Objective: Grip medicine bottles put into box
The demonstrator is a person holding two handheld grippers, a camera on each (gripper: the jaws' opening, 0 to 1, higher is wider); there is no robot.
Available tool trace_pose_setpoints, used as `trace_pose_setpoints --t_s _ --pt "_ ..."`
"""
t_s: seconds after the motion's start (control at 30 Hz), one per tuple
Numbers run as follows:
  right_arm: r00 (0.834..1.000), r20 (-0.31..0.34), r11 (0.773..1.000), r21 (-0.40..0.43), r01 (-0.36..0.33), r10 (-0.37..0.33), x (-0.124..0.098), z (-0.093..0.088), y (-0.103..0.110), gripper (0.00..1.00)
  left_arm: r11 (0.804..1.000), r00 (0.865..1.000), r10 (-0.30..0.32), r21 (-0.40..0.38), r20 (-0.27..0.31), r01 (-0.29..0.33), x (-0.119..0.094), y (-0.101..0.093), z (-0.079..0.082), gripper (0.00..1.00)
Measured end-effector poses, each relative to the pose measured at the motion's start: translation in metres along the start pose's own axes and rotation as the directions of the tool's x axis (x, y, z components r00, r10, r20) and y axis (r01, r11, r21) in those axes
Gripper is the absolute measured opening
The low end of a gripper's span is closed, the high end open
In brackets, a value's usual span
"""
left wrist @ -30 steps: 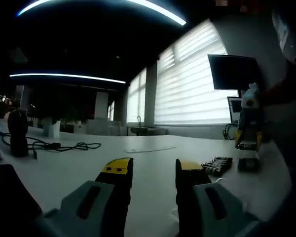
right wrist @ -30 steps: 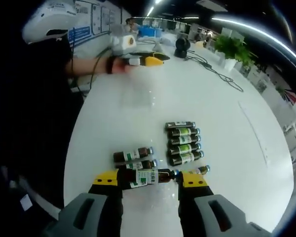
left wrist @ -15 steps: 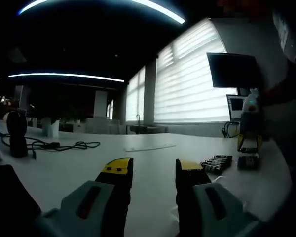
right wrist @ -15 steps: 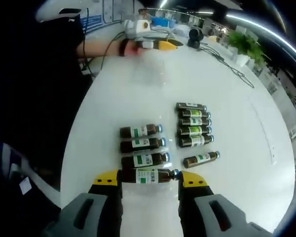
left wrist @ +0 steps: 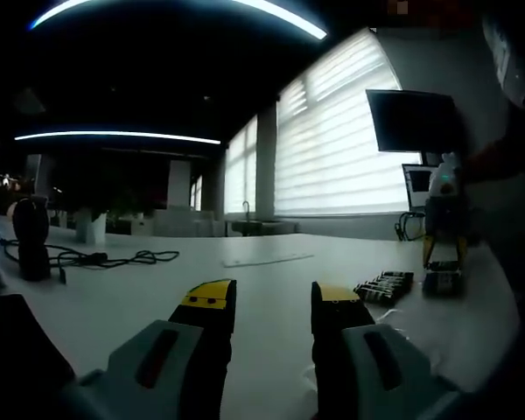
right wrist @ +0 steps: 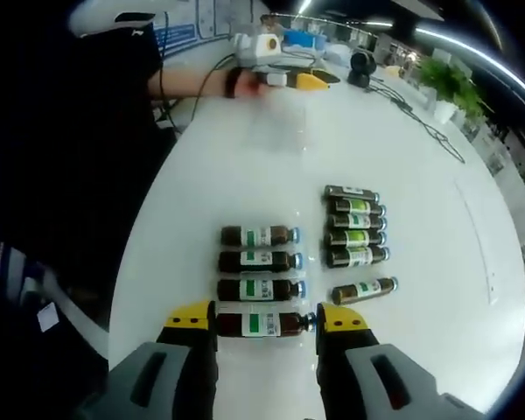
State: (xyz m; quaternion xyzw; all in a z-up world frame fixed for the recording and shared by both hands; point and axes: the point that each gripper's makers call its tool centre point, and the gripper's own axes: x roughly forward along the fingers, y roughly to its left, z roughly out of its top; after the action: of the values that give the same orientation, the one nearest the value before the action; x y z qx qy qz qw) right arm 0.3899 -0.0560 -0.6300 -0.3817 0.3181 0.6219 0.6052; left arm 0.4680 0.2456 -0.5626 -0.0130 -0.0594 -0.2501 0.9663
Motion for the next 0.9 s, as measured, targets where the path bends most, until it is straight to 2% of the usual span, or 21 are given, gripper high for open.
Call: trace_pose_setpoints --t_s 0.07,0.2,0.27,0.33,0.43,0.57,0.6,0.63,0.7,0.73,0.8,0.83,0.9 --pt "1.000 -0.009 1.000 -0.002 0.006 -0.006 0.001 -0.002 -0.001 0.35 1.000 1.000 0.000 0.000 0.001 0.000 0.000 0.000 0.000 0.27" --pt "1.000 0.024 0.999 0.030 0.018 -0.019 -0.001 0.004 -0.004 0.35 1.000 1.000 0.000 0.002 -0.001 0.000 0.000 0.000 0.000 0.27" --pt "0.995 0.069 0.992 0.107 0.059 -0.067 -0.006 0.012 -0.012 0.35 1.000 1.000 0.000 0.002 -0.001 0.000 0.000 0.000 0.000 0.27" --pt "0.982 0.120 0.972 0.201 0.119 -0.145 -0.014 0.020 -0.024 0.29 1.000 1.000 0.000 0.002 -0.002 0.000 0.000 0.000 0.000 0.27" --pt "0.943 0.162 0.906 0.365 0.215 -0.289 -0.029 0.023 -0.046 0.23 1.000 1.000 0.000 0.001 -0.001 0.000 0.000 0.000 0.000 0.27" --pt "0.888 0.164 0.780 0.562 0.273 -0.429 -0.036 0.020 -0.057 0.21 1.000 1.000 -0.003 0.001 -0.002 0.003 0.000 0.000 0.000 0.27" --pt "0.880 0.142 0.755 0.585 0.295 -0.454 -0.036 0.017 -0.058 0.20 1.000 1.000 -0.003 0.001 -0.001 0.003 0.000 0.000 0.000 0.27" --pt "0.863 0.146 0.729 0.612 0.306 -0.484 -0.037 0.016 -0.059 0.20 1.000 1.000 -0.004 0.001 -0.001 0.004 0.000 0.000 0.000 0.27" --pt "0.842 0.135 0.664 0.683 0.303 -0.523 -0.037 0.014 -0.058 0.19 1.000 1.000 -0.005 -0.001 -0.002 0.005 0.001 0.000 -0.001 0.27" --pt "0.831 0.138 0.647 0.699 0.303 -0.539 -0.037 0.014 -0.058 0.19 1.000 1.000 -0.006 -0.001 -0.002 0.006 0.001 0.000 -0.001 0.27" --pt "0.813 0.118 0.596 0.741 0.309 -0.570 -0.036 0.010 -0.055 0.18 1.000 1.000 -0.006 0.001 -0.003 0.006 0.001 -0.001 -0.001 0.27" --pt "0.806 0.109 0.586 0.744 0.322 -0.581 -0.035 0.008 -0.053 0.18 1.000 1.000 -0.007 0.001 -0.002 0.007 0.001 -0.001 -0.001 0.27" --pt "0.788 0.087 0.550 0.762 0.342 -0.610 -0.033 0.005 -0.049 0.17 1.000 1.000 -0.007 0.000 -0.003 0.007 0.001 -0.001 -0.001 0.27"
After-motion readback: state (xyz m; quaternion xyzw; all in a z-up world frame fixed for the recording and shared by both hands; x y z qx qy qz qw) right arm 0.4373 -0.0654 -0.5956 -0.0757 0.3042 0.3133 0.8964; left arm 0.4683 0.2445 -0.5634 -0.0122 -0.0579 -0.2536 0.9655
